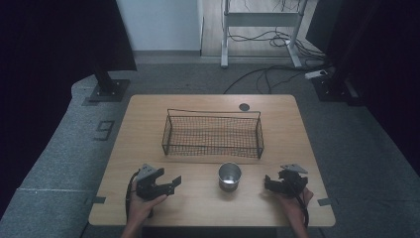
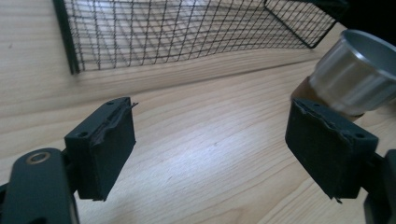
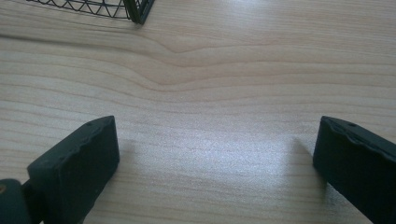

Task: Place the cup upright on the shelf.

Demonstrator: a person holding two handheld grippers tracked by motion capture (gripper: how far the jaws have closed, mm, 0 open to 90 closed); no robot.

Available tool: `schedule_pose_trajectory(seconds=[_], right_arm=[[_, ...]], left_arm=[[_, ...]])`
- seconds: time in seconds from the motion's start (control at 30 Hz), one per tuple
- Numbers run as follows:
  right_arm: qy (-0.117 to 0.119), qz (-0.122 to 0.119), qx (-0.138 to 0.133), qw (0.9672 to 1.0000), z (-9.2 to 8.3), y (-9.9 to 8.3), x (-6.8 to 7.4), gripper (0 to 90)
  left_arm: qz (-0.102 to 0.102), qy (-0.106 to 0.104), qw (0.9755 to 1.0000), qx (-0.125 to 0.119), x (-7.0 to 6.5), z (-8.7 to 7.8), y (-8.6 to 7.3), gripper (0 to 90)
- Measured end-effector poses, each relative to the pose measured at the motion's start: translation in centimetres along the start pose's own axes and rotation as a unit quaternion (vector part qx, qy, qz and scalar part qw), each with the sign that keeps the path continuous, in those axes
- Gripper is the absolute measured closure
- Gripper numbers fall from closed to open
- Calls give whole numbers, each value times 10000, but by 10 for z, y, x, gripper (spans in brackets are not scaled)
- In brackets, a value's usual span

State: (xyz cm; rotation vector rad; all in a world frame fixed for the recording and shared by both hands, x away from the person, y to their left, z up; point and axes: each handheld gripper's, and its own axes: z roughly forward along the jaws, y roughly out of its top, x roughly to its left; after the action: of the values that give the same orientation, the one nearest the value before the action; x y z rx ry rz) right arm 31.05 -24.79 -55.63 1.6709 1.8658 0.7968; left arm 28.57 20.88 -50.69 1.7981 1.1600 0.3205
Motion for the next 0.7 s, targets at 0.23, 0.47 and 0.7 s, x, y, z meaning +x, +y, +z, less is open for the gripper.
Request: schedule_pose_trajectory(seconds=[0.23,0.47,0.7], right_arm=[[1,3,1,10000,0,0,0,2],[0,-1,0,10000,0,0,0,2],[0,-3,0,10000,0,0,0,2]], left_arm=[[143,-102,9998,-34,-10,1,12,167],[174,-219,9996,-59,-20,6,19,166],[208,-277,9994,-82,-29,10,24,162]])
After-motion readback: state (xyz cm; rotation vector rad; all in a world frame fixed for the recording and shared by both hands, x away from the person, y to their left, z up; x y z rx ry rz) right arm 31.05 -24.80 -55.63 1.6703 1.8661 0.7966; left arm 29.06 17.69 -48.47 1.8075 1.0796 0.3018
